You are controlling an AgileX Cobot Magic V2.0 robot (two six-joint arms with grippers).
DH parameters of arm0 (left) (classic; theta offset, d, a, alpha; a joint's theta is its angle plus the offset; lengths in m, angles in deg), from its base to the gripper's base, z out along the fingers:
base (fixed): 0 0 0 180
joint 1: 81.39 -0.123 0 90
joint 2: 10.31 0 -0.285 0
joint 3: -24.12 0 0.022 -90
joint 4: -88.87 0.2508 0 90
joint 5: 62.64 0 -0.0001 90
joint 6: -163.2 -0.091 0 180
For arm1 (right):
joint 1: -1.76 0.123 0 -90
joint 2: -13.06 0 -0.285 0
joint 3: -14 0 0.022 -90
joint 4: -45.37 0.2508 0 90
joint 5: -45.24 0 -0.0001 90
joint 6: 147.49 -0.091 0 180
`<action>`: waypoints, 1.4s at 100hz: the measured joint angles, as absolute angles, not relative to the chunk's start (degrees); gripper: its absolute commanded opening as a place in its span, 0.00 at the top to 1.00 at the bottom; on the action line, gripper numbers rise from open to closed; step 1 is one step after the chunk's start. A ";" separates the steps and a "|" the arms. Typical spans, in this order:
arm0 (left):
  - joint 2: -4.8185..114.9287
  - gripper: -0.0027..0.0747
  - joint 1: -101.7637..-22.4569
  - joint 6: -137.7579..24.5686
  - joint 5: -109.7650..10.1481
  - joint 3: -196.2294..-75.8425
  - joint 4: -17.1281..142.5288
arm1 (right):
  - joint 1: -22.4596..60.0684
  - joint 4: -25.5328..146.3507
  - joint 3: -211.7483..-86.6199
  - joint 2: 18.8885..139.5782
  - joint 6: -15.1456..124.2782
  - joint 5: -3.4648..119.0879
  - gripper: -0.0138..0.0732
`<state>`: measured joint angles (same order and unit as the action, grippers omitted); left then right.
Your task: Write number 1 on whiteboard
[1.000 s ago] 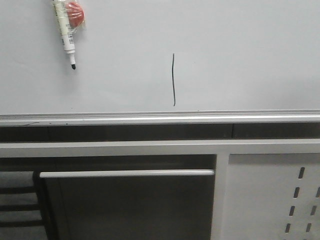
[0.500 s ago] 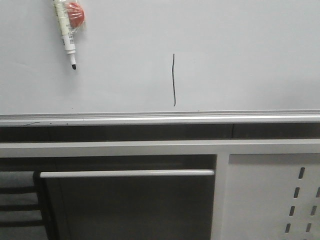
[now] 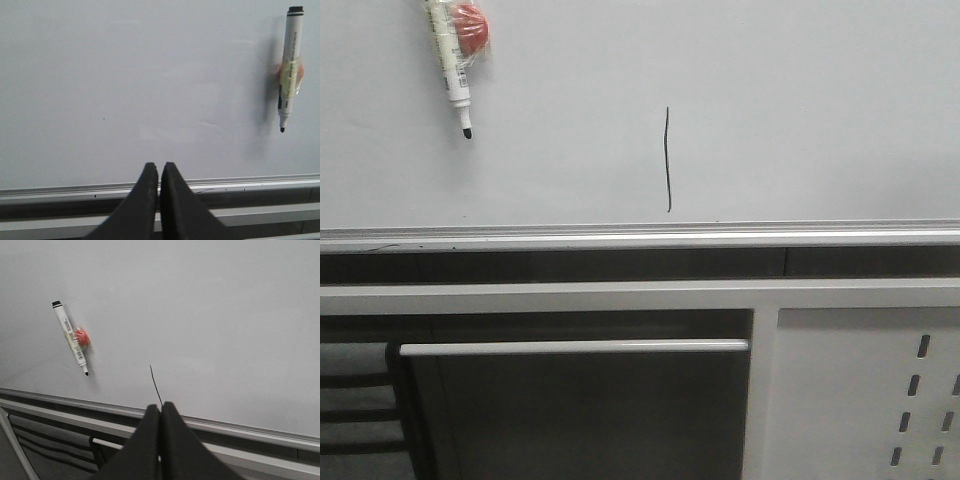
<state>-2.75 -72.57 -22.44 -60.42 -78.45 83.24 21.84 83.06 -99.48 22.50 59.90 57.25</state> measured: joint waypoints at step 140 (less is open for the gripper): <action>-2.75 0.99 -72.57 -22.44 -60.46 -78.45 83.11 | 3.20 46.68 -88.17 20.34 32.21 55.26 0.90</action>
